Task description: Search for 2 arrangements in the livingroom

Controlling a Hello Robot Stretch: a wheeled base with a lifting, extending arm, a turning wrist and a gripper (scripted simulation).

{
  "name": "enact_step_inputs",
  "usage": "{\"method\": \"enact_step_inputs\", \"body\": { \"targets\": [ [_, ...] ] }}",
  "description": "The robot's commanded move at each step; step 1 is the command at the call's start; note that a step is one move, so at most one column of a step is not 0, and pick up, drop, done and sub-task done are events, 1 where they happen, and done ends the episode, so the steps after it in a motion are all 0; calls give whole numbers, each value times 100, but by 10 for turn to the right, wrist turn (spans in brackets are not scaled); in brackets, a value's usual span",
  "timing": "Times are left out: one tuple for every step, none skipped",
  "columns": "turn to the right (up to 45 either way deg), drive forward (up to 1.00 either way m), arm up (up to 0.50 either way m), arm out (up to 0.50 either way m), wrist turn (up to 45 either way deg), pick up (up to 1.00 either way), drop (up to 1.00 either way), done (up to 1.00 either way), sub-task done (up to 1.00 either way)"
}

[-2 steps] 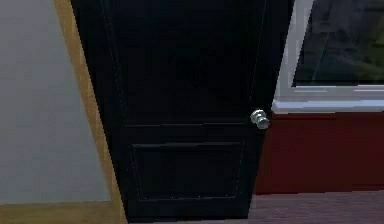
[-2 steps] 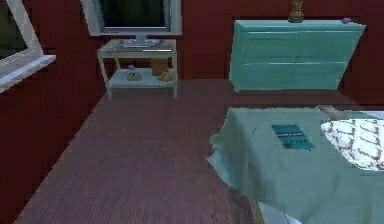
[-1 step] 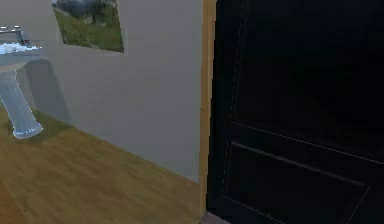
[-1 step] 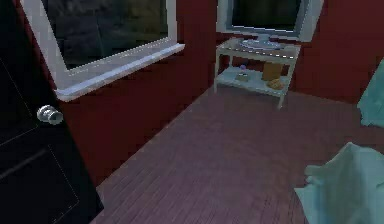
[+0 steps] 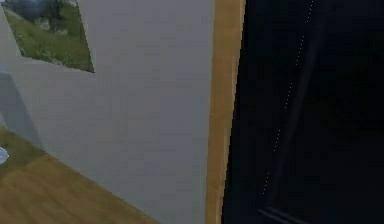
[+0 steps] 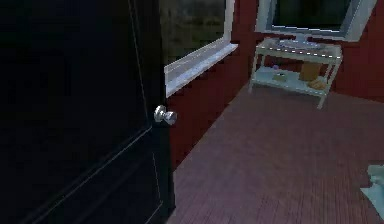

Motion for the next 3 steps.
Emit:
{"method": "enact_step_inputs", "body": {
  "targets": [
    [-450, 0, 0, 0, 0, 0, 0, 0, 0],
    [-120, 0, 0, 0, 0, 0, 0, 0, 0],
    [-30, 0, 0, 0, 0, 0, 0, 0, 0]
  ]
}}
